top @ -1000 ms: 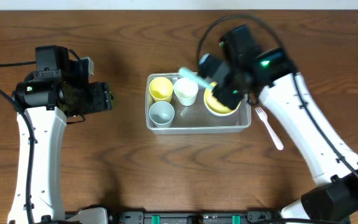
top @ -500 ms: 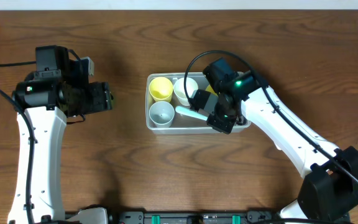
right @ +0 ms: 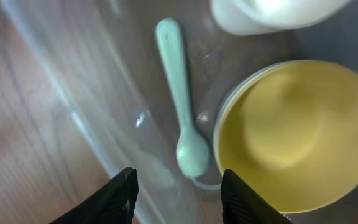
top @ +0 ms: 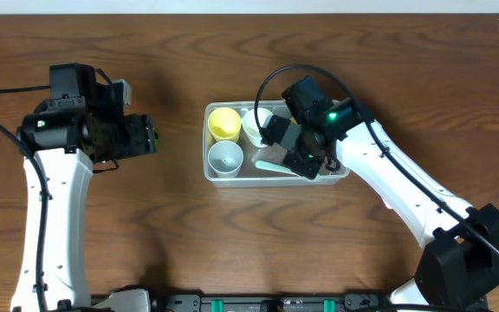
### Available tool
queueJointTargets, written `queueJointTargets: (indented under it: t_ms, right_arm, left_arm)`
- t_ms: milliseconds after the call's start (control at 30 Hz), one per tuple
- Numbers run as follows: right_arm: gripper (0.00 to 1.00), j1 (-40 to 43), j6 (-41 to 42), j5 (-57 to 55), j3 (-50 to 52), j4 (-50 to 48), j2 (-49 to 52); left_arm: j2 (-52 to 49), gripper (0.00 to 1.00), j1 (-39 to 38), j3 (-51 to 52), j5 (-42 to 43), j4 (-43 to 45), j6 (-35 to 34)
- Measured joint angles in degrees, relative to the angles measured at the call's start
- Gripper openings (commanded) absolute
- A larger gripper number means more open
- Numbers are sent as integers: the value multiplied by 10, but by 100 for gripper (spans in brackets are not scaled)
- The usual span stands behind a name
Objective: Pack container
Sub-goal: 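Carry spoon with right gripper into container in front of bowls, release, then lower right gripper onto the white plastic fork and grasp it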
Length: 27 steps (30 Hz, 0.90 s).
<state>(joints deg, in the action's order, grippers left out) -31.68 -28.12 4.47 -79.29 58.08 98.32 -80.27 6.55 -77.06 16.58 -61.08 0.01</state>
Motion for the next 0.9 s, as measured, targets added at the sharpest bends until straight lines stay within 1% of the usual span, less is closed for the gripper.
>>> queueJointTargets:
  t_ms: [67, 100, 200, 233, 300, 333, 467, 600, 700, 900]
  right_arm:
    - [48, 0, 46, -11, -14, -1, 0]
    - [49, 0, 61, -16, -22, -2, 0]
    - [54, 3, 147, -48, -75, 5, 0]
    - [58, 5, 170, -60, -93, 7, 0]
    - [76, 15, 236, -93, -132, 12, -6]
    - [82, 25, 275, -108, -147, 12, -15]
    - [83, 75, 346, -136, -171, 15, -64]
    - [84, 134, 368, -149, -178, 75, -92]
    - [84, 174, 365, -139, -161, 92, -87]
    - [84, 240, 299, -94, -62, 68, -59]
  left_arm:
    - [0, 73, 0, 0, 0, 0, 0]
    - [0, 73, 0, 0, 0, 0, 0]
    - [0, 73, 0, 0, 0, 0, 0]
    - [0, 73, 0, 0, 0, 0, 0]
    - [0, 73, 0, 0, 0, -1, 0]
    - [0, 73, 0, 0, 0, -2, 0]
    - [0, 73, 0, 0, 0, -3, 0]
    - [0, 73, 0, 0, 0, -4, 0]
    - [0, 73, 0, 0, 0, -4, 0]
    - [0, 73, 0, 0, 0, -4, 0]
